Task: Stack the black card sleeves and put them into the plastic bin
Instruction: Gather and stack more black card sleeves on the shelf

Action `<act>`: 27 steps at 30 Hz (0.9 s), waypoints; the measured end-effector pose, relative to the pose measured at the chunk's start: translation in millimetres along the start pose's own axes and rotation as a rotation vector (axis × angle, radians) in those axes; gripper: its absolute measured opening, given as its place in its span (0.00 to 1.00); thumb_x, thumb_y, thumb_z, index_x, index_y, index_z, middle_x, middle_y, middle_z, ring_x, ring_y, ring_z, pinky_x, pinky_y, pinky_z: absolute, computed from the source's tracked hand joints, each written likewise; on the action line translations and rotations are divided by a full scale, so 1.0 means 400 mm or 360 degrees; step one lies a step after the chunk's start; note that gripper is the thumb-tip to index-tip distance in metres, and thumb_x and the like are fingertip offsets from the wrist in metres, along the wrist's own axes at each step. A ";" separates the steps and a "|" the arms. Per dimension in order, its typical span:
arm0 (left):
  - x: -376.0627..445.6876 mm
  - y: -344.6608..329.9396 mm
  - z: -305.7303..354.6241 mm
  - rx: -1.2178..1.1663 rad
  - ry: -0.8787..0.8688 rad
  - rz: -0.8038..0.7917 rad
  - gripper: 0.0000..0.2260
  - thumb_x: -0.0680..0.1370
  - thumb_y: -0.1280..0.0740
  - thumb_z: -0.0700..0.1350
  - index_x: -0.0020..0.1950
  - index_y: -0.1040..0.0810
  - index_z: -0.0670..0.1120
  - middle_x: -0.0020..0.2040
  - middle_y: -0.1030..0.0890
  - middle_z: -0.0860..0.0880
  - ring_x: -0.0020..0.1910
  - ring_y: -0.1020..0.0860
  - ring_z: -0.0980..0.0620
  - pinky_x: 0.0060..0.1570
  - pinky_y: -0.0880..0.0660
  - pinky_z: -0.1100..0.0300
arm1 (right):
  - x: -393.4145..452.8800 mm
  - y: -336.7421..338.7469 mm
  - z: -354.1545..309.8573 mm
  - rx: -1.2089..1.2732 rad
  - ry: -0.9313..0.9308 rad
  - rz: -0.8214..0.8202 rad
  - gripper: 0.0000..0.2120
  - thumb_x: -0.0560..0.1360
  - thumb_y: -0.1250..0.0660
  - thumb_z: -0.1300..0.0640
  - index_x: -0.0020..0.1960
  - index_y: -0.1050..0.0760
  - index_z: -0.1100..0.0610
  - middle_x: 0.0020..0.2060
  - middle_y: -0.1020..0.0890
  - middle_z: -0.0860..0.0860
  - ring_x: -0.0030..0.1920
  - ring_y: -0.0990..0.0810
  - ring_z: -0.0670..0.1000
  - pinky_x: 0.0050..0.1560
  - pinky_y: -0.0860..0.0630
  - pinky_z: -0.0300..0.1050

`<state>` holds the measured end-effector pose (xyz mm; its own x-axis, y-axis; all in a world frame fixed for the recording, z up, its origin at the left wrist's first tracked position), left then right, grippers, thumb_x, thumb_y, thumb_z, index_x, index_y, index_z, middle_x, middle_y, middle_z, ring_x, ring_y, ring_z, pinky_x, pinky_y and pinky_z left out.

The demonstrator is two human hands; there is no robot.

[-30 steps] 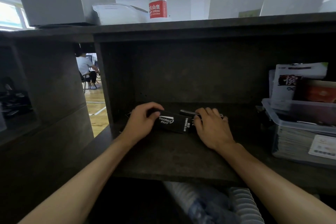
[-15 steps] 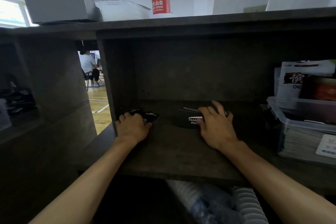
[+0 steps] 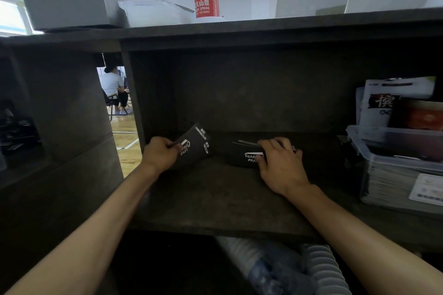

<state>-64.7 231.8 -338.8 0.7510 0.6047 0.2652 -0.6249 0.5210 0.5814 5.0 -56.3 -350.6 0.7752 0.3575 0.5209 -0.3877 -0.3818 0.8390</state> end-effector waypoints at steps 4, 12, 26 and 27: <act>0.023 -0.011 -0.023 0.0273 -0.0117 -0.0148 0.11 0.79 0.32 0.48 0.60 0.18 0.47 0.57 0.18 0.45 0.59 0.22 0.46 0.55 0.28 0.57 | 0.000 0.002 -0.002 -0.0003 -0.0003 -0.0009 0.21 0.80 0.41 0.45 0.72 0.34 0.49 0.67 0.28 0.49 0.70 0.38 0.52 0.66 0.33 0.63; -0.012 -0.017 0.048 -0.0853 -0.0462 -0.0262 0.08 0.79 0.32 0.45 0.48 0.15 0.57 0.49 0.16 0.54 0.51 0.19 0.54 0.48 0.27 0.62 | 0.003 -0.001 -0.003 0.0006 -0.0015 -0.0052 0.21 0.81 0.42 0.45 0.72 0.35 0.49 0.67 0.28 0.50 0.68 0.36 0.52 0.65 0.33 0.62; -0.089 -0.239 0.182 -0.0163 -0.0788 -0.0616 0.27 0.80 0.35 0.45 0.76 0.41 0.58 0.74 0.35 0.49 0.72 0.34 0.53 0.69 0.36 0.59 | 0.007 -0.004 0.004 0.0060 0.0003 -0.0012 0.21 0.80 0.39 0.44 0.72 0.33 0.46 0.72 0.37 0.50 0.71 0.38 0.53 0.67 0.32 0.63; -0.081 -0.214 0.168 -0.0115 -0.0759 -0.0472 0.23 0.80 0.35 0.46 0.75 0.36 0.55 0.71 0.32 0.48 0.70 0.31 0.51 0.69 0.34 0.56 | 0.006 -0.004 0.003 0.0055 0.0008 -0.0011 0.21 0.79 0.39 0.45 0.72 0.34 0.46 0.73 0.39 0.49 0.72 0.39 0.53 0.67 0.33 0.63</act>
<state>-21.0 127.1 -345.4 0.8994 0.0960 0.4265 -0.3731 0.6770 0.6344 8.1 -56.0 -350.9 0.7752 0.3644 0.5160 -0.3649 -0.4083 0.8367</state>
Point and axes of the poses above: each hand's wrist, its own x-axis towards the middle knuckle, its own y-axis out of the back of the hand, z = x × y, the point moved 4 cm from there along x, towards the middle knuckle
